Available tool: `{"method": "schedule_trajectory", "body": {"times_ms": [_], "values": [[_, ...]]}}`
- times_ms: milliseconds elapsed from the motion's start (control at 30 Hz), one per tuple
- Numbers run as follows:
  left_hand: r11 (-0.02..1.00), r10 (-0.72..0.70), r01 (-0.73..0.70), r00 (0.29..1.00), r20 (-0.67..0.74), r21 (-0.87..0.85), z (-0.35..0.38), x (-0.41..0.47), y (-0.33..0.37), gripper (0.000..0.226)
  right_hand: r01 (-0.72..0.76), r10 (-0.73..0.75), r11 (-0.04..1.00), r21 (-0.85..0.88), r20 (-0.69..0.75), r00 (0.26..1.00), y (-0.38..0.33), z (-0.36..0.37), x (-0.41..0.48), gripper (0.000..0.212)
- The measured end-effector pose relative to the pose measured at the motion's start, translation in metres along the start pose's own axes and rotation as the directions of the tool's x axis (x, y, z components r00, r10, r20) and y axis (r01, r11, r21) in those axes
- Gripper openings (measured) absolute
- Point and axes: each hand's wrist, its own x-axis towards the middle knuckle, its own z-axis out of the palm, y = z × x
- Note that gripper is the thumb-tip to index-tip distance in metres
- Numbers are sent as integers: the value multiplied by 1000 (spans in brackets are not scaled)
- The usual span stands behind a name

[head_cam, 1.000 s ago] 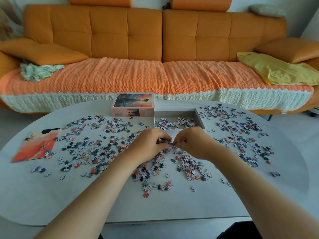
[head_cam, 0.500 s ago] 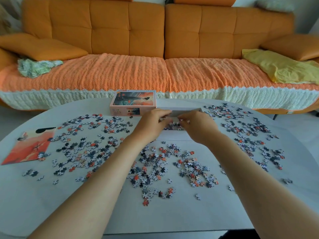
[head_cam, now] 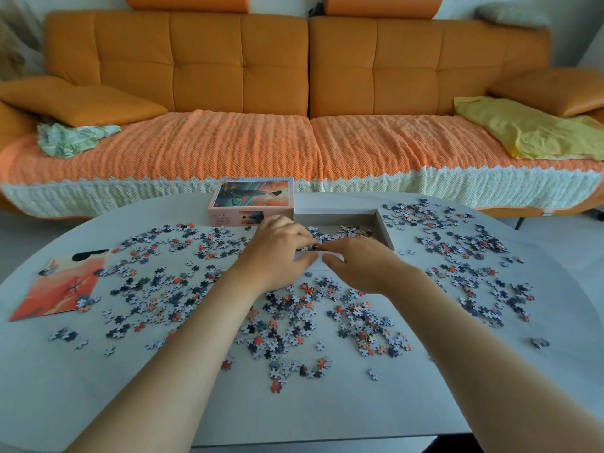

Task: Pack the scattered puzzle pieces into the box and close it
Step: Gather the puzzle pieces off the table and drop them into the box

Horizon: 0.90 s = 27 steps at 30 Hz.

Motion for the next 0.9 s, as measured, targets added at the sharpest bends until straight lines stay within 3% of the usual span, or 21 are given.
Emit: {"method": "schedule_trajectory", "body": {"times_ms": [67, 167, 233, 333, 433, 533, 667, 800, 900], "values": [[998, -35, 33, 999, -36, -54, -1, -6, 1, 42, 28, -28, 1000, 7, -67, 997, 1, -3, -2, 37], [985, -141, 128, 982, -122, -114, -3, -19, 0, 36, 138, -131, 990, 4, -279, 951, 0, -7, -5, 28], [962, -255, 246, 964, -69, -115, -5, -28, -2, 36, 204, -191, 979, 8, -323, 927, -7, -9, -10, 28], [949, -314, 314, 929, 194, 34, -3, -45, -10, 60, 222, -211, 974, 43, -186, 960, -20, -7, -19, 30], [951, -290, 309, 876, 386, 13, -6, -60, -12, 69, 135, -134, 991, -27, 6, 991, -26, 6, -29, 39], [952, -269, 303, 895, 356, -43, -15, -71, -6, 63, 120, -111, 985, -123, 80, 991, -30, 19, -37, 51], [956, -238, 281, 911, 336, -86, -28, -83, 0, 57, 94, -99, 994, 48, 119, 988, -35, 14, -44, 49], [952, -217, 280, 902, 373, -124, -31, -91, 9, 82, -11, 4, 998, 66, 107, 994, -30, 5, -51, 49], [970, -201, 240, 891, 408, -48, -27, -90, 18, 90, -130, 133, 991, -25, 200, 971, -30, 4, -58, 77]]}}
